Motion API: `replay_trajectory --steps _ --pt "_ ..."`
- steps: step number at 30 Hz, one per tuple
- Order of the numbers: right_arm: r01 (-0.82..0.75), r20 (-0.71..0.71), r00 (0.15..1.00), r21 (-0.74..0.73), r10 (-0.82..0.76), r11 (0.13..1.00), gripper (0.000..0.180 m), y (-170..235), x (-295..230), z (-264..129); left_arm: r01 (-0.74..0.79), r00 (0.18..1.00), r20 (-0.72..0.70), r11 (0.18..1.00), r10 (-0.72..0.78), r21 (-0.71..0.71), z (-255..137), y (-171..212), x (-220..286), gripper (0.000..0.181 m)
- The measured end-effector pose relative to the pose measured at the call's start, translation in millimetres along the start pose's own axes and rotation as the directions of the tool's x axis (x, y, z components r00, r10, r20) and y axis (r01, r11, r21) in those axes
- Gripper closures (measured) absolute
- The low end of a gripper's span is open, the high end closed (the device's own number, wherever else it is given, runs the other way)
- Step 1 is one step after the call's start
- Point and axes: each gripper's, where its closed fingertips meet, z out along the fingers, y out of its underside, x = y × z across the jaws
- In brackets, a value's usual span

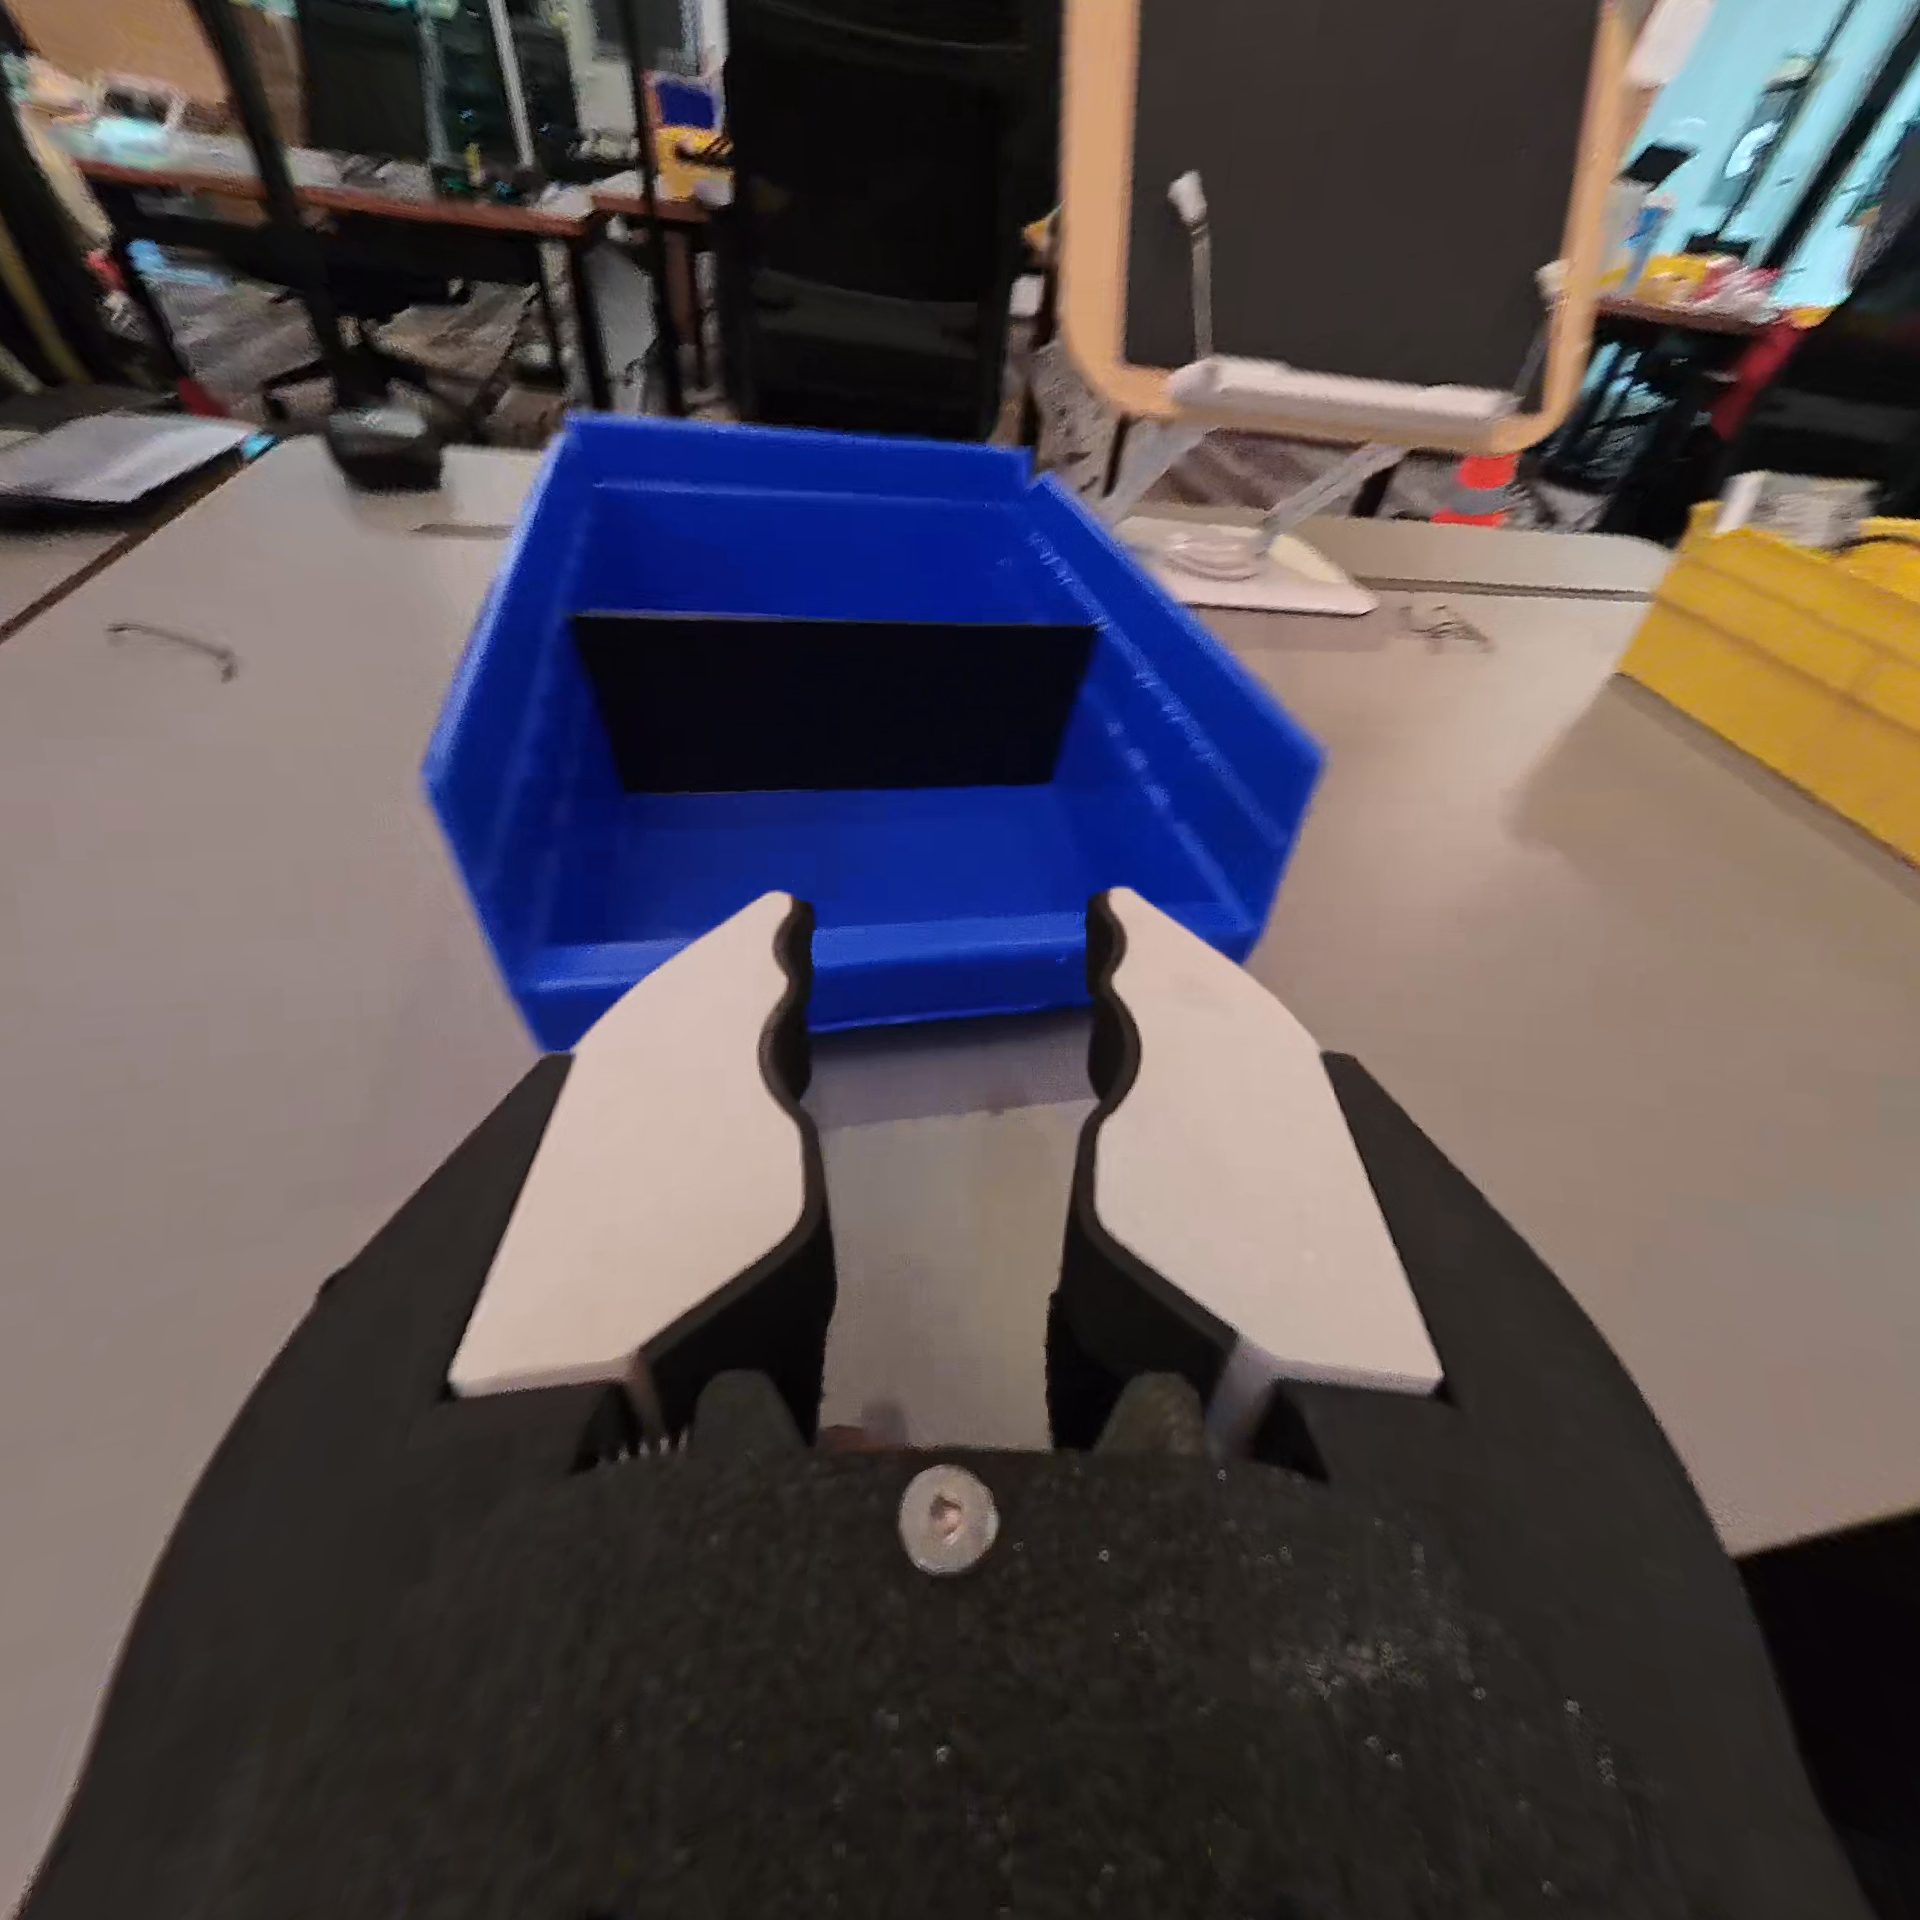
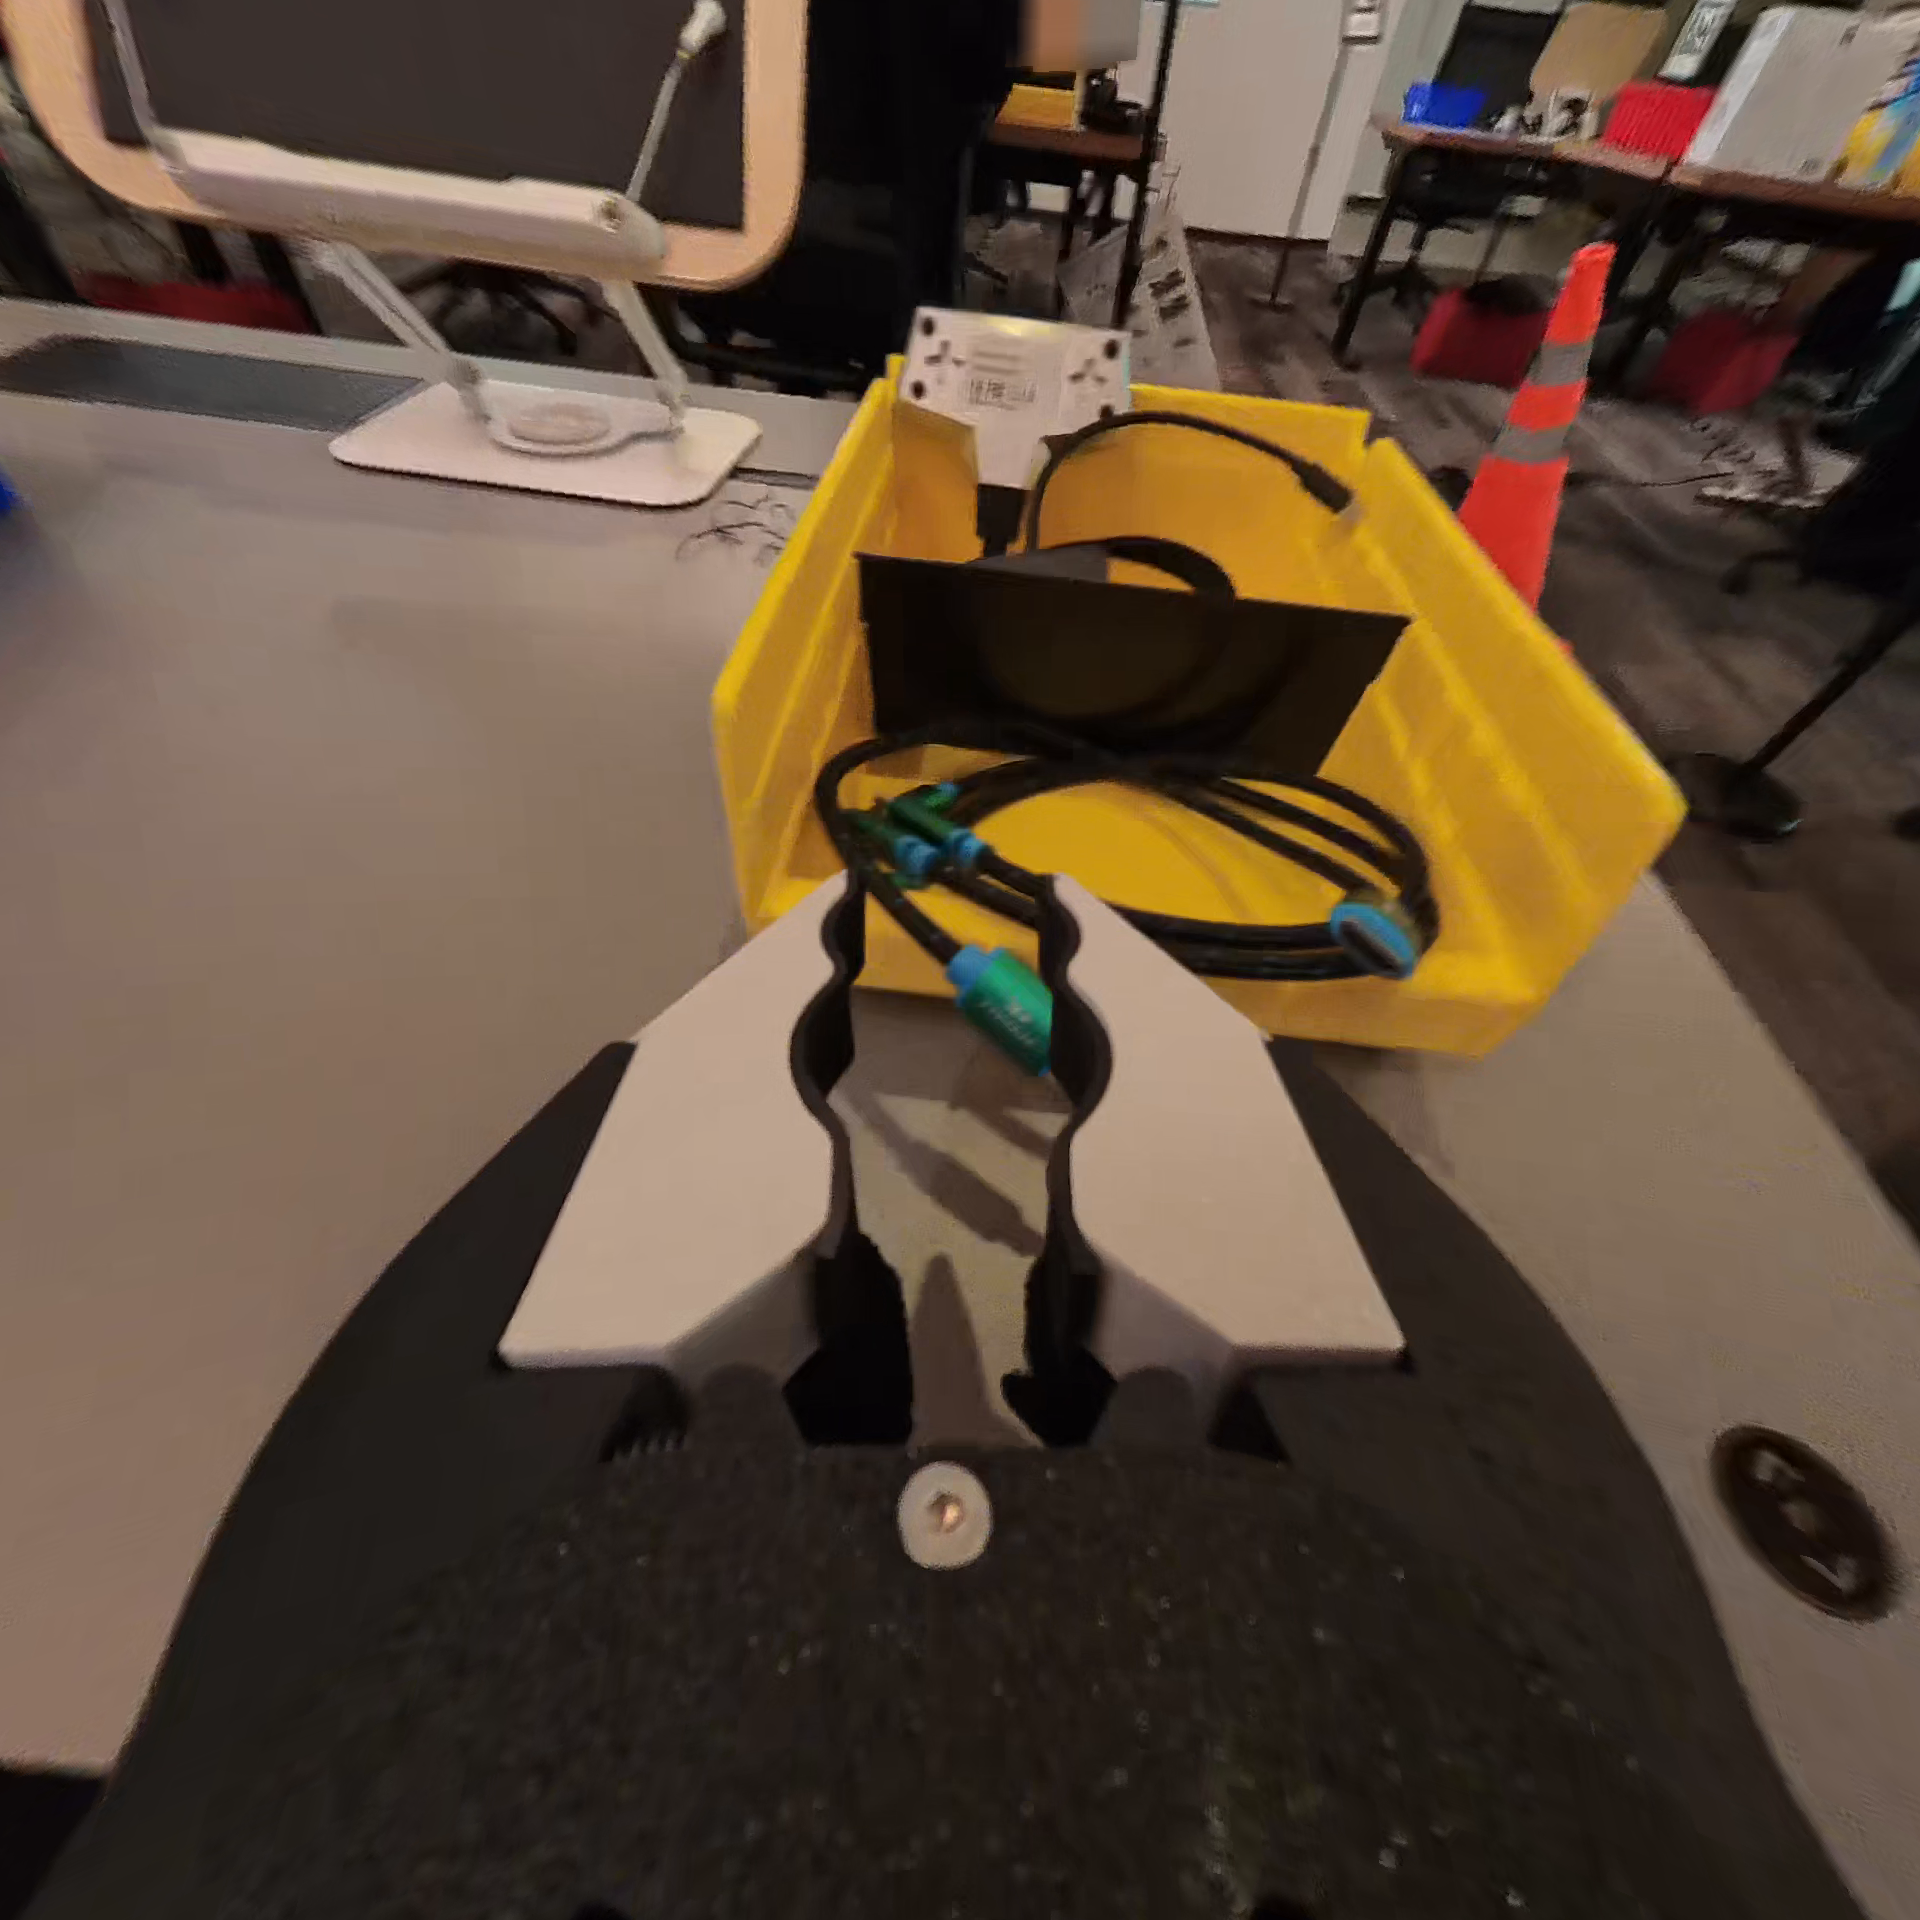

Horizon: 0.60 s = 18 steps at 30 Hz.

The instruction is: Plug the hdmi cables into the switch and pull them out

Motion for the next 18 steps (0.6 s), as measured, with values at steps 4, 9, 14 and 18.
replay_trajectory --steps 4,9,14,18 --pt "-0.046 0.067 0.997 0.057 0.042 0.997 0.147 -20 4 -1 0.082 0.996 -0.021 0.994 -0.084 -0.066 8 10 -6 0.13" --pt "-0.127 0.096 0.987 -0.009 0.128 0.992 0.14 0 9 3 0.031 0.999 -0.015 0.997 -0.032 -0.071 5 10 3 0.133" --pt "-0.107 0.136 0.985 -0.003 0.106 0.994 0.131 -5 -3 1 -0.123 0.992 0.032 0.989 0.126 -0.078 8 12 5 0.135" --pt "-0.076 0.215 0.973 -0.049 0.085 0.996 0.121 2 -53 12 -0.136 0.991 -0.003 0.988 0.136 -0.074 10 11 17 0.136"
